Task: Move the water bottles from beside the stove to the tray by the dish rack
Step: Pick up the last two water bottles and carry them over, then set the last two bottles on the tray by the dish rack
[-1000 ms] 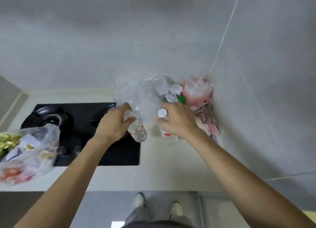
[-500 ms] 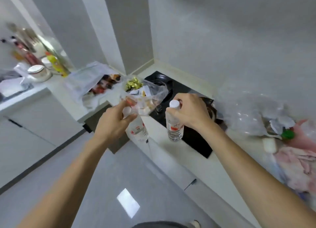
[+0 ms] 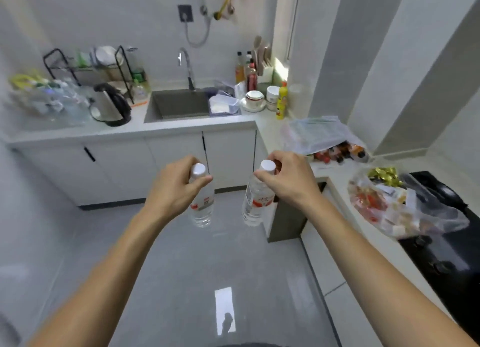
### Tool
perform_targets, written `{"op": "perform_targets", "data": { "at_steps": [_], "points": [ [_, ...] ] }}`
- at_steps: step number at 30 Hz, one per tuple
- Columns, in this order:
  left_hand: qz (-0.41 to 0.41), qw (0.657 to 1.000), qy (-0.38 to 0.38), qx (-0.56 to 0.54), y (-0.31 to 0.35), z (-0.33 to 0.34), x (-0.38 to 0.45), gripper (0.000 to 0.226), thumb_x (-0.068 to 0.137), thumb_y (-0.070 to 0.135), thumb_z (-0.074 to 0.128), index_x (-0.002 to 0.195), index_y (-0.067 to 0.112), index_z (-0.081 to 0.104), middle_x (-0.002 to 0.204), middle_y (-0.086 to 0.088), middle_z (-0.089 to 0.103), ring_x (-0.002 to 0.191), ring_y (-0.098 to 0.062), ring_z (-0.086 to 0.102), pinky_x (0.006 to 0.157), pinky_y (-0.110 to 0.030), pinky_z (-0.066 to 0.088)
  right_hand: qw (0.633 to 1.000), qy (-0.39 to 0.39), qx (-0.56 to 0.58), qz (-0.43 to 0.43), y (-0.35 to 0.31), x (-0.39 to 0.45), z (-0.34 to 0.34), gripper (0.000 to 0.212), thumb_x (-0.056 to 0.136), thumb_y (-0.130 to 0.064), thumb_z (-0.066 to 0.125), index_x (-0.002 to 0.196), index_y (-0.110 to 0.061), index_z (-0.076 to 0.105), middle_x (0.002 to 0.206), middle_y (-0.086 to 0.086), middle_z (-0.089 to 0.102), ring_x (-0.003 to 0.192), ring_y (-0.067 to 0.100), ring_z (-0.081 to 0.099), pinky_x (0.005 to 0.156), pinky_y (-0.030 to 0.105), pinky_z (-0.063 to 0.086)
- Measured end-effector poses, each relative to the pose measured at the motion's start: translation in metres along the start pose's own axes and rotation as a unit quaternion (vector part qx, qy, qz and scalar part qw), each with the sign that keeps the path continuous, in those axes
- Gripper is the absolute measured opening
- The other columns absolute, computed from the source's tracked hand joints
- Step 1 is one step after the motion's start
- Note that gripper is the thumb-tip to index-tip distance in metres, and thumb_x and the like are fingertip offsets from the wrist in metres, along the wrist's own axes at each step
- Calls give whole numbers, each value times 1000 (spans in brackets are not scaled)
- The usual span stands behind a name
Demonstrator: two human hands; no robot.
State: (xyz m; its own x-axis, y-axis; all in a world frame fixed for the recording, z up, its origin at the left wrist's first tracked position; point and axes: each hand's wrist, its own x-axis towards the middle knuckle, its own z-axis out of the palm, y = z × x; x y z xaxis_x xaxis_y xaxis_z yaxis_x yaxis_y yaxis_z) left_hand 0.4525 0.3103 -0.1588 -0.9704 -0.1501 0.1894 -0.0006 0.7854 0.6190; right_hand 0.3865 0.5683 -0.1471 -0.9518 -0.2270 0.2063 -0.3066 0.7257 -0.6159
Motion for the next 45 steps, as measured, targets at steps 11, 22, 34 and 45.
{"op": "perform_targets", "data": {
  "at_steps": [11,22,34,45],
  "points": [
    [-186,972,105,103,-203,-131,50,28,93,54,68,91,28,59,82,12,64,76,-13,59,61,-33,41,981,-123,56,-141,-168,174,219,27,81,-47,75,79,-20,71,72,-6,68,70,14,62,57,29,46],
    [-340,915,199,91,-350,-236,175,25,90,50,74,90,31,58,74,10,62,71,-12,59,59,-30,38,935,-228,63,-264,-328,380,394,23,76,-45,72,77,-23,65,67,-5,63,70,22,61,61,34,50],
    [-351,894,269,71,-557,-352,306,27,88,52,76,89,28,63,72,10,61,71,-13,59,62,-31,39,913,-237,84,-322,-490,548,568,30,82,-49,78,75,-23,65,64,-7,60,66,20,60,58,34,45],
    [-312,918,234,75,-729,-487,477,35,86,55,78,100,28,61,85,8,67,81,-22,63,67,-34,45,928,-184,82,-313,-627,701,705,36,81,-49,77,77,-15,66,63,2,63,61,24,60,57,43,52]
  ]
}}
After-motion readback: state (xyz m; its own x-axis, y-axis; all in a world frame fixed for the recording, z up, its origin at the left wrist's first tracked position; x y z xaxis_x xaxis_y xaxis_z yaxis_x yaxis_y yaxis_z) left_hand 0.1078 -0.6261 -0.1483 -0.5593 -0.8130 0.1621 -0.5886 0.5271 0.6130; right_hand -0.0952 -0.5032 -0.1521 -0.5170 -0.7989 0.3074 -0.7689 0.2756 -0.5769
